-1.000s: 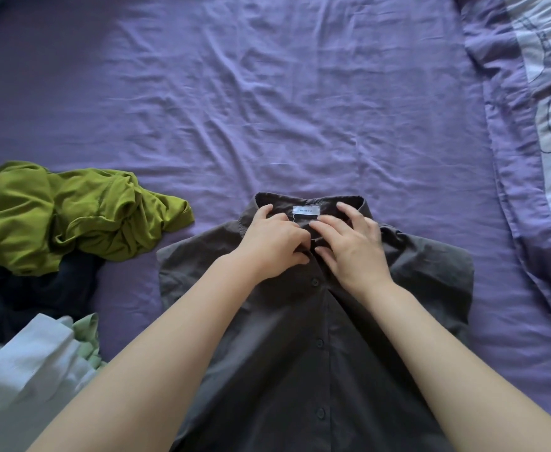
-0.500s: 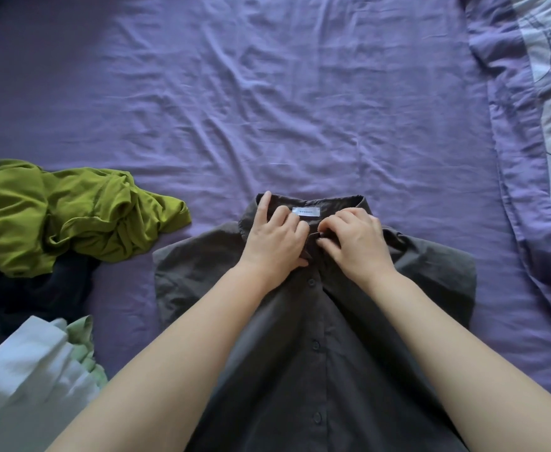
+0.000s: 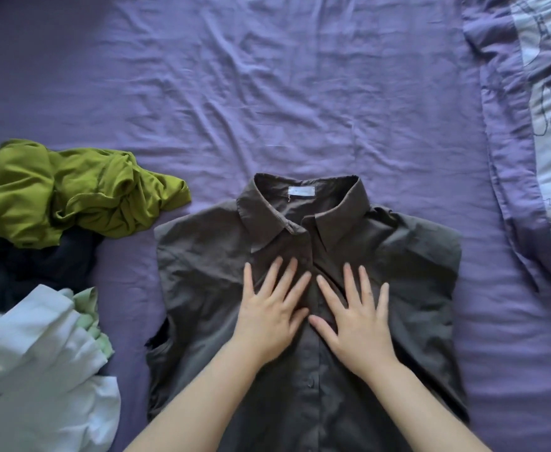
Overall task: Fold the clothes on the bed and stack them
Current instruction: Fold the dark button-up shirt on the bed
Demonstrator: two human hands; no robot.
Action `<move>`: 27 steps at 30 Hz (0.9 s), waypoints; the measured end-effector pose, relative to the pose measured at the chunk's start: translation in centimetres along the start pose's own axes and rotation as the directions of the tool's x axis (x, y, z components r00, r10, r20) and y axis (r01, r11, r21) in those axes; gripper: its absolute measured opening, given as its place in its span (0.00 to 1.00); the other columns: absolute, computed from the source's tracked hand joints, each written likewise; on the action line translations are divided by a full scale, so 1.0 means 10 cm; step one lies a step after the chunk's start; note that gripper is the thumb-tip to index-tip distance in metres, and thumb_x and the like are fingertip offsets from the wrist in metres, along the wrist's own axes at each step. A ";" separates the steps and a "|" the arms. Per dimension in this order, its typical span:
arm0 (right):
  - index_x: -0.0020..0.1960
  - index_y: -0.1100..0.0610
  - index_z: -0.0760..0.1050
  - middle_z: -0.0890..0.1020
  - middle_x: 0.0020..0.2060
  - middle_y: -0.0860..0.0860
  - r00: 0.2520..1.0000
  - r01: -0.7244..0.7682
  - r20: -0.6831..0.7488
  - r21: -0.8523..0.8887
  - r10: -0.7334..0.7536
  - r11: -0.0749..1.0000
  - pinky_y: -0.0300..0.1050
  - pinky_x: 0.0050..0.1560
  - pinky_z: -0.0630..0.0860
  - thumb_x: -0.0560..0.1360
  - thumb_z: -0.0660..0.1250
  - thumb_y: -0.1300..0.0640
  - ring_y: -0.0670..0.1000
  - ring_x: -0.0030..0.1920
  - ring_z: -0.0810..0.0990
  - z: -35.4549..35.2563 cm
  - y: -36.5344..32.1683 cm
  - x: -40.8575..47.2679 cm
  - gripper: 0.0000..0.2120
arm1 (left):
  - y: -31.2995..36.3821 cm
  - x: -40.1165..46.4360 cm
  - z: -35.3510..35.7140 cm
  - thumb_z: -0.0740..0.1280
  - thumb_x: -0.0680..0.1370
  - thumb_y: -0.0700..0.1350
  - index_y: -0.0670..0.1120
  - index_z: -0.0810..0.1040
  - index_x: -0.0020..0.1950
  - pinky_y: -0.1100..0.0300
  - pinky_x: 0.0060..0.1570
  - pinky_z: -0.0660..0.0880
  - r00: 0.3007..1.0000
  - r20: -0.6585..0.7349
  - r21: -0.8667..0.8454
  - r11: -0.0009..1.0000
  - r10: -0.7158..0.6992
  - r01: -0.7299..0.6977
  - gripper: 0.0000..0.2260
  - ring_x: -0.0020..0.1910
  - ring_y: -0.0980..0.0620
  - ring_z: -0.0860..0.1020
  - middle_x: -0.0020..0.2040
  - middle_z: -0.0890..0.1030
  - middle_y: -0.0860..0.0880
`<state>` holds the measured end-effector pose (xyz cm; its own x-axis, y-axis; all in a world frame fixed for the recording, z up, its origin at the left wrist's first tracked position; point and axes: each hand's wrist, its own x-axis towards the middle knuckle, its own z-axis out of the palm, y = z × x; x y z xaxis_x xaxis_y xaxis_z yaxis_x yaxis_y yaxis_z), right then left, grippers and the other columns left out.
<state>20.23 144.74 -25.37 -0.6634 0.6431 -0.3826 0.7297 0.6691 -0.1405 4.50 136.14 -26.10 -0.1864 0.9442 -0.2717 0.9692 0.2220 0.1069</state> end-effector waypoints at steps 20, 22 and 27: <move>0.78 0.47 0.44 0.45 0.78 0.54 0.983 -0.108 -0.156 -0.073 0.096 0.991 0.68 0.70 0.35 0.75 0.41 0.32 0.56 0.76 0.35 -0.37 0.57 0.50 0.35 | -0.33 -0.18 -0.10 0.37 0.76 0.69 0.53 0.41 0.76 0.38 0.72 0.39 0.922 -0.076 -0.073 0.924 -0.380 0.375 0.33 0.77 0.45 0.41 0.79 0.45 0.46; 0.77 0.44 0.41 0.43 0.78 0.51 0.992 -0.102 -0.082 -0.127 0.092 0.987 0.70 0.68 0.34 0.74 0.37 0.30 0.57 0.75 0.34 -0.32 0.56 0.64 0.35 | -0.36 0.17 -0.15 0.36 0.72 0.72 0.55 0.35 0.76 0.38 0.72 0.37 0.885 -0.027 -0.157 0.876 -0.464 0.455 0.37 0.77 0.45 0.37 0.79 0.41 0.47; 0.75 0.36 0.43 0.42 0.77 0.55 0.986 -0.163 0.000 -0.106 0.164 0.981 0.75 0.66 0.39 0.67 0.38 0.23 0.60 0.76 0.37 -0.20 0.59 0.86 0.39 | -0.63 0.47 -0.09 0.45 0.65 0.79 0.56 0.33 0.76 0.35 0.70 0.40 0.811 0.142 -0.147 0.798 -0.567 0.584 0.47 0.76 0.41 0.38 0.79 0.40 0.45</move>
<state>18.51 155.03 -27.65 -0.5348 0.7441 -0.4005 0.8063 0.5911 0.0217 -2.60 139.37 -27.14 -0.6781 0.6051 -0.4171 0.6409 0.7647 0.0674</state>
